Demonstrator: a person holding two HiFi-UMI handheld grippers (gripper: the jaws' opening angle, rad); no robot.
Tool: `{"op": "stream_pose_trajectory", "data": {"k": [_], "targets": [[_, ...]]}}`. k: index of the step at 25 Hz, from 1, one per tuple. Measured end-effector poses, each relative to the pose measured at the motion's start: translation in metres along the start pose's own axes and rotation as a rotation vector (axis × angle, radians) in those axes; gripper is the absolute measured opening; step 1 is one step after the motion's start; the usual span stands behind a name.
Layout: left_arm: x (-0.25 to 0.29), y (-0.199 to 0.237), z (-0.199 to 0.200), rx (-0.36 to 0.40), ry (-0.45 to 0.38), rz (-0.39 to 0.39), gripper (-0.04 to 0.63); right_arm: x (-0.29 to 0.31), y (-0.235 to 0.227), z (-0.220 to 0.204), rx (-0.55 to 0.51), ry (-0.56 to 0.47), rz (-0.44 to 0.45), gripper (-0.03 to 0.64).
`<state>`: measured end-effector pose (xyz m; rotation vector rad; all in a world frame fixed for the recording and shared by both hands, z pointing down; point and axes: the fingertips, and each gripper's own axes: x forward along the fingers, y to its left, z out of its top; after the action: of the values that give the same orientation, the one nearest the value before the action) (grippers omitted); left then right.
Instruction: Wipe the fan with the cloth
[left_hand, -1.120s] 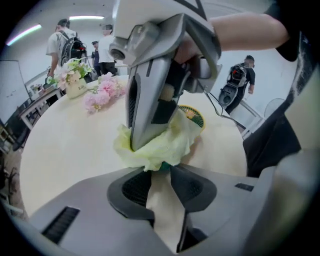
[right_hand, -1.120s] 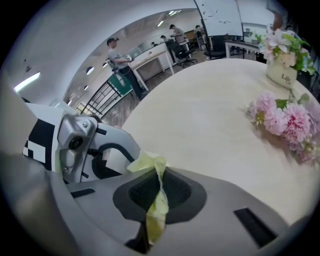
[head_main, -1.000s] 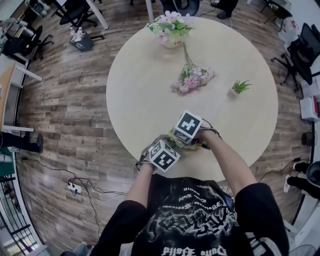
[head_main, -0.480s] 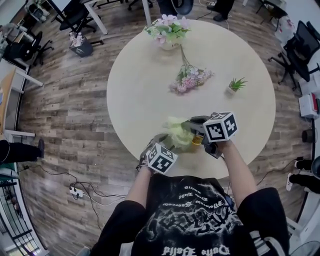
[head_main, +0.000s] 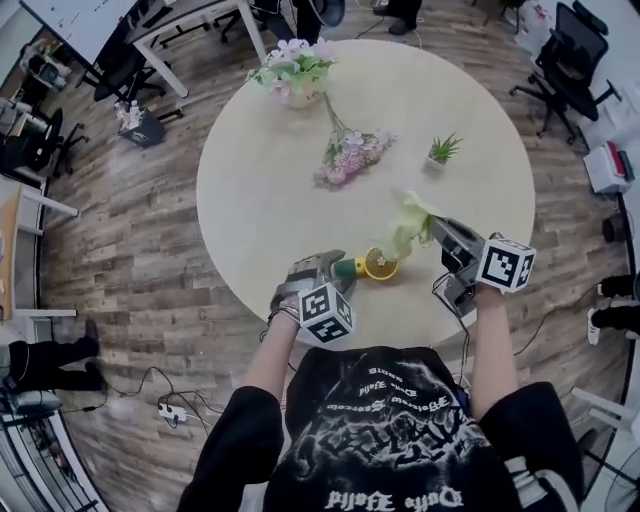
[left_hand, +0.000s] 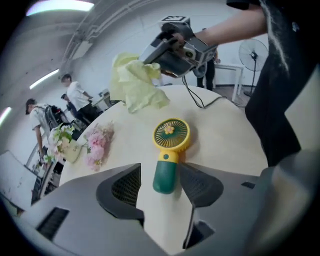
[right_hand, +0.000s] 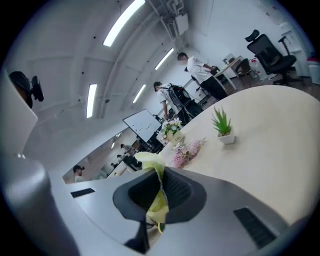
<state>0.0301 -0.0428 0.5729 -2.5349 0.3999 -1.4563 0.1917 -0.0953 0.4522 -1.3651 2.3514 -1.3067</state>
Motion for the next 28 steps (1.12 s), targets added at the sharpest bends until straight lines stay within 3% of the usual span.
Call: {"op": "stream_pose_trajectory", "data": {"k": [3, 6, 10, 13, 16, 19, 23, 26, 28], "targets": [[0.012, -0.016, -0.005, 0.136, 0.053, -0.081, 0.245, -0.023, -0.019, -0.002, 0.052, -0.065, -0.074, 0.021], [0.023, -0.023, -0.009, 0.202, 0.078, -0.093, 0.216, -0.035, -0.021, -0.013, 0.083, -0.101, -0.068, 0.021], [0.029, -0.017, -0.010, 0.191, 0.099, -0.122, 0.187, -0.045, -0.026, -0.022, 0.109, -0.109, -0.119, 0.023], [0.027, -0.017, -0.007, 0.104, 0.107, -0.200, 0.183, -0.051, -0.026, -0.026, 0.117, -0.119, -0.134, 0.023], [0.023, -0.026, 0.000, -0.095, 0.082, -0.322, 0.181, -0.054, -0.026, -0.028, 0.100, -0.126, -0.122, 0.022], [0.013, -0.036, 0.011, -0.378, 0.020, -0.476, 0.181, -0.056, -0.029, -0.024, 0.089, -0.131, -0.136, 0.023], [0.008, -0.034, 0.017, -0.746, -0.050, -0.583, 0.179, -0.057, -0.033, -0.018, 0.100, -0.145, -0.154, 0.023], [0.010, -0.030, 0.021, -1.075, -0.129, -0.652, 0.178, -0.051, -0.031, -0.012, 0.101, -0.177, -0.085, 0.023], [0.009, -0.023, 0.024, -1.326, -0.218, -0.696, 0.178, -0.053, -0.034, -0.008, 0.101, -0.177, -0.131, 0.023]]}}
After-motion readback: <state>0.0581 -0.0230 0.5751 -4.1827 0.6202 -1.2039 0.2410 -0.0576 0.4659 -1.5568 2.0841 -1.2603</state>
